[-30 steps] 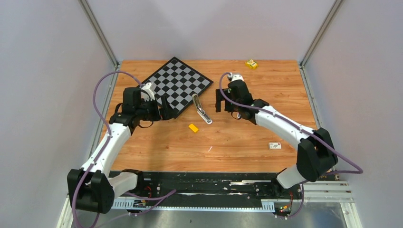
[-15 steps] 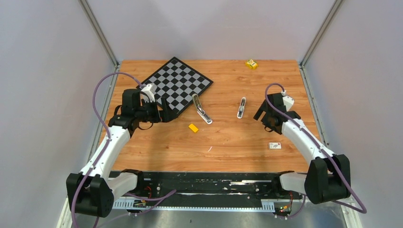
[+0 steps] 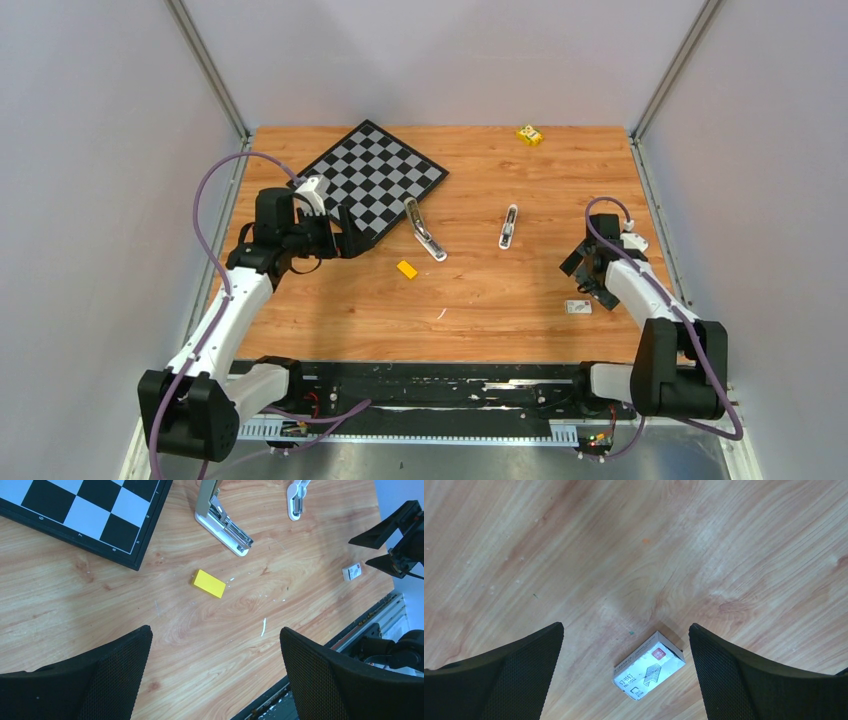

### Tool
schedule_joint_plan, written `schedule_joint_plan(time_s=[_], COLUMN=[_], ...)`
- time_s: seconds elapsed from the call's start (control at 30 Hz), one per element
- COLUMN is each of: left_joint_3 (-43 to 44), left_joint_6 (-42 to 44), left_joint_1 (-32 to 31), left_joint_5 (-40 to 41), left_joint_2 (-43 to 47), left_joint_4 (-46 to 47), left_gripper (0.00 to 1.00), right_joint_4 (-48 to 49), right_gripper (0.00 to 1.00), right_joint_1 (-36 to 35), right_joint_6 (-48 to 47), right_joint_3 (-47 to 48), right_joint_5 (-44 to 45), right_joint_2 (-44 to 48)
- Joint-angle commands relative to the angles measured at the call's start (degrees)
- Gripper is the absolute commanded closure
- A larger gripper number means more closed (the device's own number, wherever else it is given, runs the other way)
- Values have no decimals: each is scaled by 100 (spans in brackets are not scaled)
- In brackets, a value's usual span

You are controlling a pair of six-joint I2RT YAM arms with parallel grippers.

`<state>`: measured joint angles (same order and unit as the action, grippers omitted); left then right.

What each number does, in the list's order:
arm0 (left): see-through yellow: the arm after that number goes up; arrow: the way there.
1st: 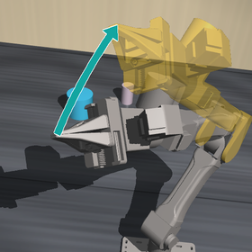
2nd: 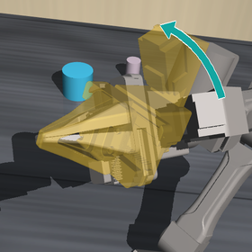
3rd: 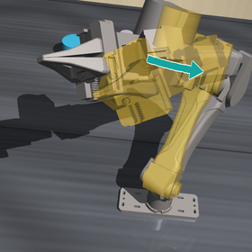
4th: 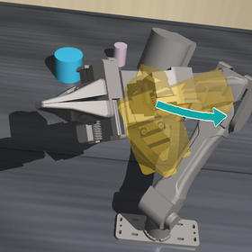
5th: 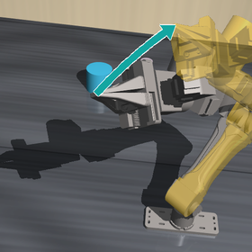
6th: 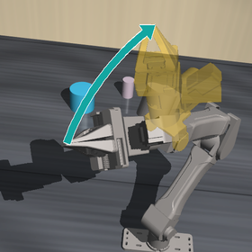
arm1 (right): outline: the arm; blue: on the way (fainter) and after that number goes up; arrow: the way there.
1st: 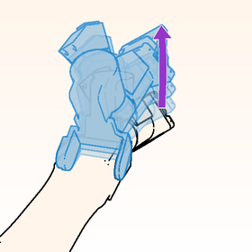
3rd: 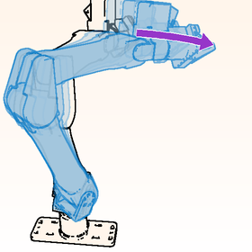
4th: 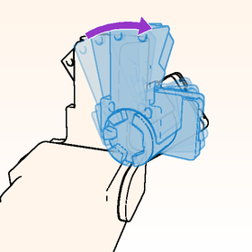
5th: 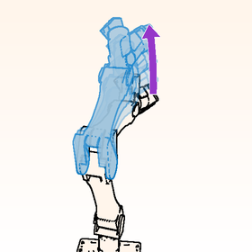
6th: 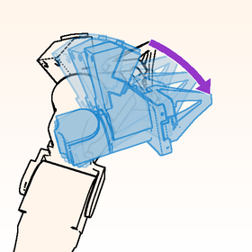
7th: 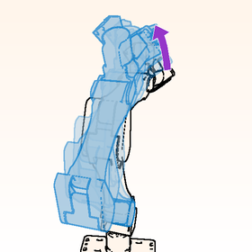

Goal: Load the staples into the stapler

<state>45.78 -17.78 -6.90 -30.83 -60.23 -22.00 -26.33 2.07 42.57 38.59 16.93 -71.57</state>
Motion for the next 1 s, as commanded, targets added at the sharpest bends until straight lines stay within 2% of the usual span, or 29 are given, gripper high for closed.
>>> schedule_joint_plan(time_s=[0.0,0.13,0.37,0.5,0.67,0.8,0.97], left_joint_3=[-41,-59,-52,-127,-100,-86,-87], left_joint_6=[82,74,-66,-64,-50,-195,-383], left_joint_1=[-18,-14,-16,-14,-14,-67,-694], left_joint_5=[-72,-21,575,309,9,-138,328], left_joint_2=[14,-15,-89,-105,-226,-363,-452], left_joint_4=[25,10,-174,-25,-2,60,54], left_gripper=[0,0,0,1,9,21,27], right_joint_4=[75,45,-76,-133,-195,-244,-450], right_gripper=[1,2,4,7,11,14,17], right_joint_1=[137,136,136,130,64,-92,-637], right_joint_6=[-81,-136,-448,-576,-754,-770,-613], right_joint_3=[-132,-179,-189,-168,-167,-218,-220], right_joint_5=[-145,-326,-801,-1330,-1763,-2115,-2328], right_joint_2=[-116,-177,-150,-255,-247,-164,-52])
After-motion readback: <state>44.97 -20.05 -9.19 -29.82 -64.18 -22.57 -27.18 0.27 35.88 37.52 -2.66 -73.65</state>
